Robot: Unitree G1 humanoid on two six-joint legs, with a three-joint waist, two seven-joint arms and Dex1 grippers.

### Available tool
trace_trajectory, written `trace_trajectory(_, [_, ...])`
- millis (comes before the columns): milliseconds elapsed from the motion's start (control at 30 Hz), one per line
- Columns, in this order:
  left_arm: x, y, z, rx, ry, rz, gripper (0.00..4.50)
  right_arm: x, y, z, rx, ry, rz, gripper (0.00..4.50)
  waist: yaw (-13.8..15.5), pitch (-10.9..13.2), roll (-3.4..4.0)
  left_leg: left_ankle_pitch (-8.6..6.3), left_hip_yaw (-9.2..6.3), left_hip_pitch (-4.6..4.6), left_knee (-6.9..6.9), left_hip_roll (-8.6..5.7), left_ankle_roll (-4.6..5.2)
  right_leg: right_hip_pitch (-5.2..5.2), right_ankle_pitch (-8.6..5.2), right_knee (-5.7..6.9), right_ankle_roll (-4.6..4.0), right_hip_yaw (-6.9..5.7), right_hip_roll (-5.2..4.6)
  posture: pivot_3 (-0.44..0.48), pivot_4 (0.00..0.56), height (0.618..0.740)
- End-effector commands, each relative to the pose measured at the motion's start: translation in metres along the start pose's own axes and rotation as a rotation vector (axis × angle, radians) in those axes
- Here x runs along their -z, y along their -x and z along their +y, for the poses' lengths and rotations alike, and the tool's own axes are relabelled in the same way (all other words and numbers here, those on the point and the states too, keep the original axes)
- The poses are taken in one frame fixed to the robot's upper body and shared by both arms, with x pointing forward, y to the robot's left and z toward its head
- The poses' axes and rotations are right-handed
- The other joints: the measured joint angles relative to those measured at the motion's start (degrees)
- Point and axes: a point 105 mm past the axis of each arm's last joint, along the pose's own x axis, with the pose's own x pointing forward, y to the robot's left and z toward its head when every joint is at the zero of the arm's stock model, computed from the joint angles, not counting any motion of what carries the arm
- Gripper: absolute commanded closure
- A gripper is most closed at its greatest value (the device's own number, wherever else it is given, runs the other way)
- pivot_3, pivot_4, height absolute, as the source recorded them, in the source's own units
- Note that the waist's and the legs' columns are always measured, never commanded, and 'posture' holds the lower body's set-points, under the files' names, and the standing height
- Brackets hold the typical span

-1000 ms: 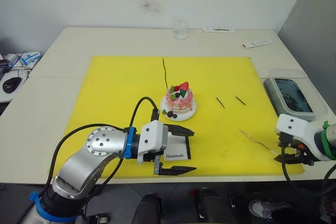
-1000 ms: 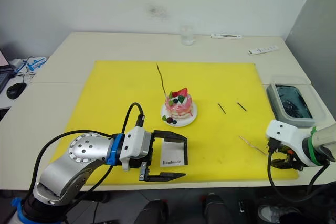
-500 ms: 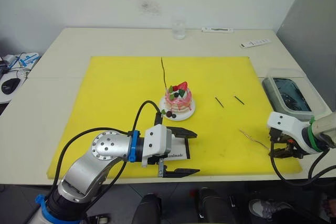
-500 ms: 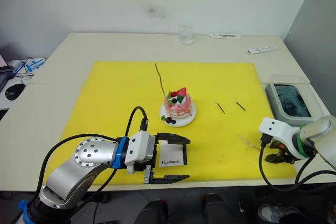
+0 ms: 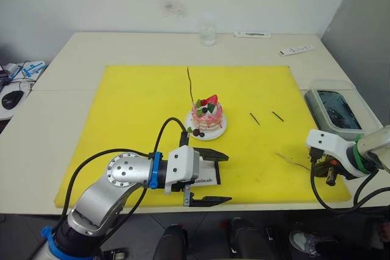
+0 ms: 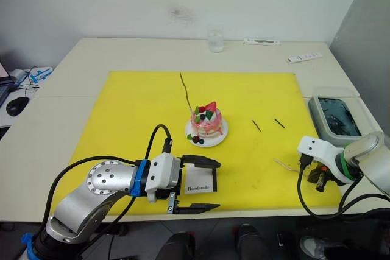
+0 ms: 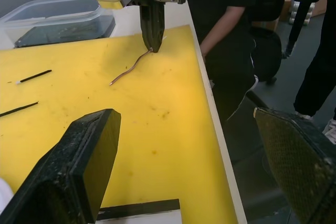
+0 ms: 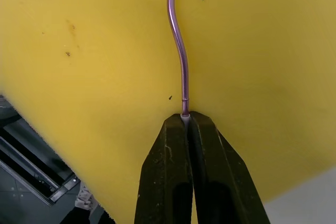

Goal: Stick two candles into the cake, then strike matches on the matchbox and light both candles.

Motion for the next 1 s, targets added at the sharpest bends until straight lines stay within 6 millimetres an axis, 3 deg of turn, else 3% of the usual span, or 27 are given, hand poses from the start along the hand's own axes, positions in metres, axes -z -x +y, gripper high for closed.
trace_trajectory(33, [-0.002, 0.002, 0.001, -0.012, -0.026, -0.008, 0.00, -0.015, 0.017, -0.003, 0.010, -0.009, -0.072, 4.47, -0.01, 0.00, 0.00, 0.00, 0.00, 0.00, 0.00, 0.00, 0.00, 0.00, 0.00, 0.00, 0.00, 0.00, 0.00, 0.000, 0.150, 0.740])
trace_trajectory(133, [-0.002, 0.011, 0.008, -0.075, 0.004, -0.020, 0.00, -0.041, 0.041, -0.004, 0.017, -0.042, -0.226, 4.47, -0.15, 0.02, 0.03, 0.00, 0.01, 0.00, 0.00, 0.00, 0.00, -0.02, 0.01, 0.01, 0.02, 0.01, 0.00, 0.000, 0.150, 0.740])
trace_trajectory(300, [-0.004, 0.033, 0.023, -0.269, 0.039, -0.063, 0.00, -0.106, 0.070, 0.004, 0.048, -0.010, -0.653, 4.47, -0.14, 0.01, 0.01, 0.00, -0.07, 0.01, -0.02, 0.05, 0.00, -0.02, 0.10, 0.07, 0.16, -0.04, 0.06, 0.000, 0.150, 0.740])
trace_trajectory(367, [-0.005, 0.041, 0.026, -0.319, 0.052, -0.073, 0.00, -0.126, 0.076, 0.009, 0.064, 0.000, -0.807, 4.47, -0.02, 0.01, 0.00, 0.00, -0.12, -0.01, -0.02, 0.05, 0.00, -0.01, 0.18, 0.06, 0.29, -0.05, 0.09, 0.000, 0.150, 0.740])
trace_trajectory(533, [-0.008, 0.071, 0.055, -0.582, 0.086, -0.122, 0.00, -0.182, 0.082, 0.036, 0.092, 0.067, -1.243, 4.47, 0.17, 0.01, 0.02, 0.00, -0.17, -0.12, -0.03, 0.02, 0.00, -0.03, 0.21, 0.02, 0.36, -0.07, 0.07, 0.000, 0.150, 0.740])
trace_trajectory(600, [-0.008, 0.078, 0.062, -0.624, 0.087, -0.122, 0.00, -0.198, 0.079, 0.038, 0.099, 0.004, -1.376, 4.47, 0.08, 0.02, 0.04, 0.00, -0.19, -0.10, -0.06, 0.02, 0.00, -0.02, 0.21, 0.01, 0.34, -0.11, 0.06, 0.000, 0.150, 0.740])
trace_trajectory(767, [-0.010, 0.079, 0.067, -0.619, 0.090, -0.125, 0.00, -0.213, 0.064, 0.038, 0.148, -0.072, -1.543, 4.47, 0.07, 0.02, 0.04, 0.01, -0.18, -0.08, -0.06, 0.01, -0.01, -0.03, 0.22, 0.04, 0.32, -0.10, 0.04, 0.000, 0.150, 0.740])
trace_trajectory(1000, [-0.017, 0.071, 0.072, -0.583, 0.085, -0.149, 0.00, -0.222, 0.029, 0.038, 0.193, -0.097, -1.621, 4.47, -0.15, 0.03, 0.06, 0.01, -0.17, -0.02, -0.09, 0.01, -0.01, -0.04, 0.23, 0.10, 0.28, -0.09, 0.05, 0.000, 0.150, 0.740])
